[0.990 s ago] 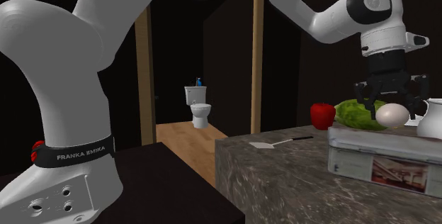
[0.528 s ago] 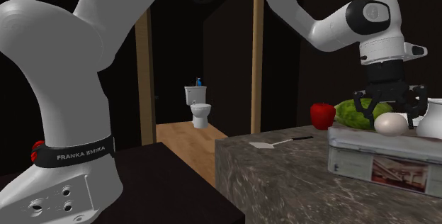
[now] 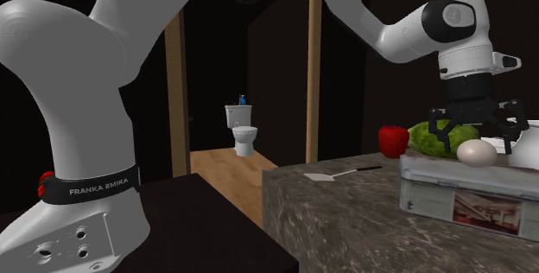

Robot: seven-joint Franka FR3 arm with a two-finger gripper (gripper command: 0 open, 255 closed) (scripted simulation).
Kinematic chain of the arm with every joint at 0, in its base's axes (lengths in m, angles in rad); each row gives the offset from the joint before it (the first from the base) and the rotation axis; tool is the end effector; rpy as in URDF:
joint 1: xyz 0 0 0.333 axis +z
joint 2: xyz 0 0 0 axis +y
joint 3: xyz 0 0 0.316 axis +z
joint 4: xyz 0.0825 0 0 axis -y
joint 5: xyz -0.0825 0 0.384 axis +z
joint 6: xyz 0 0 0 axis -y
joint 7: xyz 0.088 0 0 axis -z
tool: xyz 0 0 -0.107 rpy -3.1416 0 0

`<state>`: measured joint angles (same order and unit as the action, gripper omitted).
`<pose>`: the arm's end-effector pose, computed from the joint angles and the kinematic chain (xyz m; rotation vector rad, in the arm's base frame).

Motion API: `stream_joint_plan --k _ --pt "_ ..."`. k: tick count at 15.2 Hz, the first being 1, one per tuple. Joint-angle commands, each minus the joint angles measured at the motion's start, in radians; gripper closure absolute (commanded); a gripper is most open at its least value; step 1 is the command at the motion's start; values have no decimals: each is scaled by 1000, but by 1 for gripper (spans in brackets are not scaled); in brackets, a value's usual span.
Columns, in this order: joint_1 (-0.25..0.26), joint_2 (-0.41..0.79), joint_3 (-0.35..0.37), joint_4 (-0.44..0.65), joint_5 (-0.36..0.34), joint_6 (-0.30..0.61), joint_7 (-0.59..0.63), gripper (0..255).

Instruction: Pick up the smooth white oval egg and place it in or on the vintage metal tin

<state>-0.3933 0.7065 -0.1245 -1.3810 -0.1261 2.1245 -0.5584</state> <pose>0.6451 -0.3518 0.3018 2.9504 0.2012 -0.0912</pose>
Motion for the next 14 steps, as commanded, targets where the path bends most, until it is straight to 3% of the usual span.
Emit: stream_joint_plan --k 1,6,14 --pt "0 0 0 0 0 0 0 0" --pt "13 -57 1 34 -1 -92 0 0" --pt "13 -57 1 33 -1 -92 0 0"
